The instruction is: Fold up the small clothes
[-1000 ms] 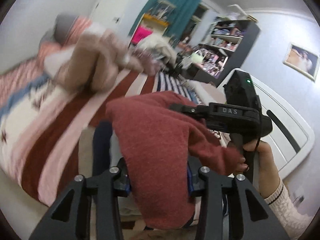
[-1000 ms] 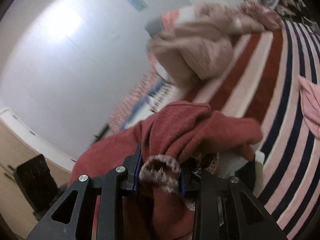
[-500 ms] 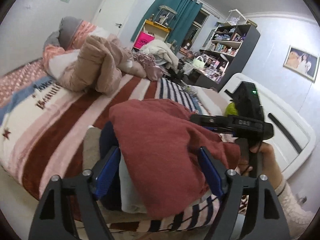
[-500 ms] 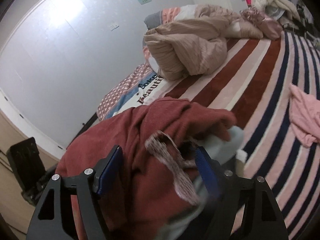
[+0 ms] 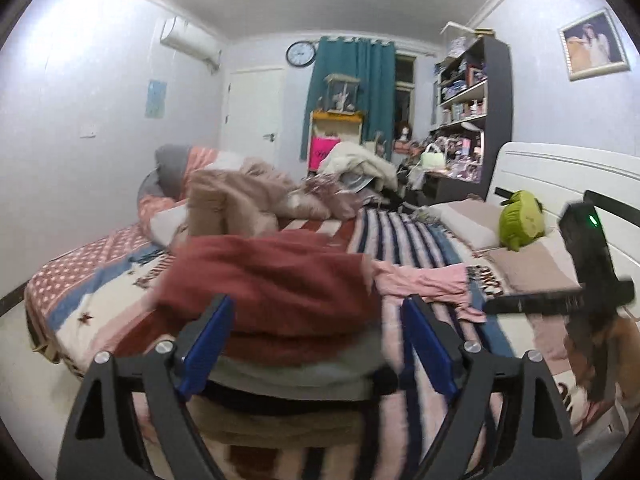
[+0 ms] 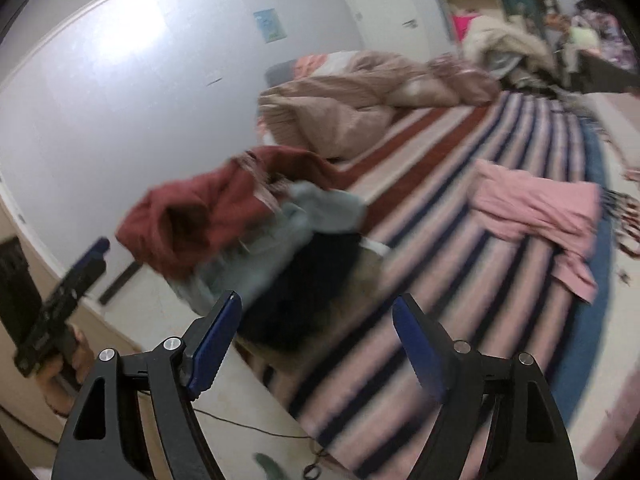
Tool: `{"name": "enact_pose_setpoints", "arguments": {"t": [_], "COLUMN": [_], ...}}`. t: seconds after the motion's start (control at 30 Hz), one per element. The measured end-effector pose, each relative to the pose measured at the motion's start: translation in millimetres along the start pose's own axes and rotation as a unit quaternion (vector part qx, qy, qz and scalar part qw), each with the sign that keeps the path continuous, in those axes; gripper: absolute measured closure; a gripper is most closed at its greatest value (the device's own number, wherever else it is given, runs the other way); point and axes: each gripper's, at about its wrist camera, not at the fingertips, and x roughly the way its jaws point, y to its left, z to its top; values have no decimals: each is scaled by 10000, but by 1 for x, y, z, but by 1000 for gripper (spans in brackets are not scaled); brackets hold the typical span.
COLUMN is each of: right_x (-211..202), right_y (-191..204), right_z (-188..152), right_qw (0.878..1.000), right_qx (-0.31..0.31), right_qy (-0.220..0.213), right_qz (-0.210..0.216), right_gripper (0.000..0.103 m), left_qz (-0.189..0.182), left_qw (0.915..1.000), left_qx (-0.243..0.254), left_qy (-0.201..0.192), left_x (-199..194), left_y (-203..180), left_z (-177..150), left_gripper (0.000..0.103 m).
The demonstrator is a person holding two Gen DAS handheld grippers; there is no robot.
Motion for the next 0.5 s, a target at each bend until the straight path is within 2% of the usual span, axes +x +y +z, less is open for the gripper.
{"name": "enact_pose_setpoints", "arguments": {"t": [0.13, 0.27, 0.3, 0.4, 0.5], "right_x": [-56, -103, -111, -124, -131], "right_y": [-25, -47, -53, -74, -92], "right_z": [-46, -86, -97, -118, -132], "right_qw": [9933, 9732, 9676, 9574, 9492], "right_qx": [-315, -690, -751, -681, -719], "right_qy": [-582, -1229, -1398, -1805, -1941], "right_qz": [-949, -1817, -1966, -2150, -2370], "right_gripper": [23, 13, 11, 1, 0], "left_qz": [-115, -135, -122, -186, -310], "left_qw": [9996, 9994, 9993, 9988, 9986], "left_qx": [148, 224, 240, 301, 347], "left_qy": [-206, -221, -249, -330, -244], "left_x": [13, 39, 45, 57, 70], "left_y": [-71, -134, -150, -189, -216], "left_z": [-18, -38, -43, -54, -61], "left_gripper": [13, 11, 7, 5, 5]}}
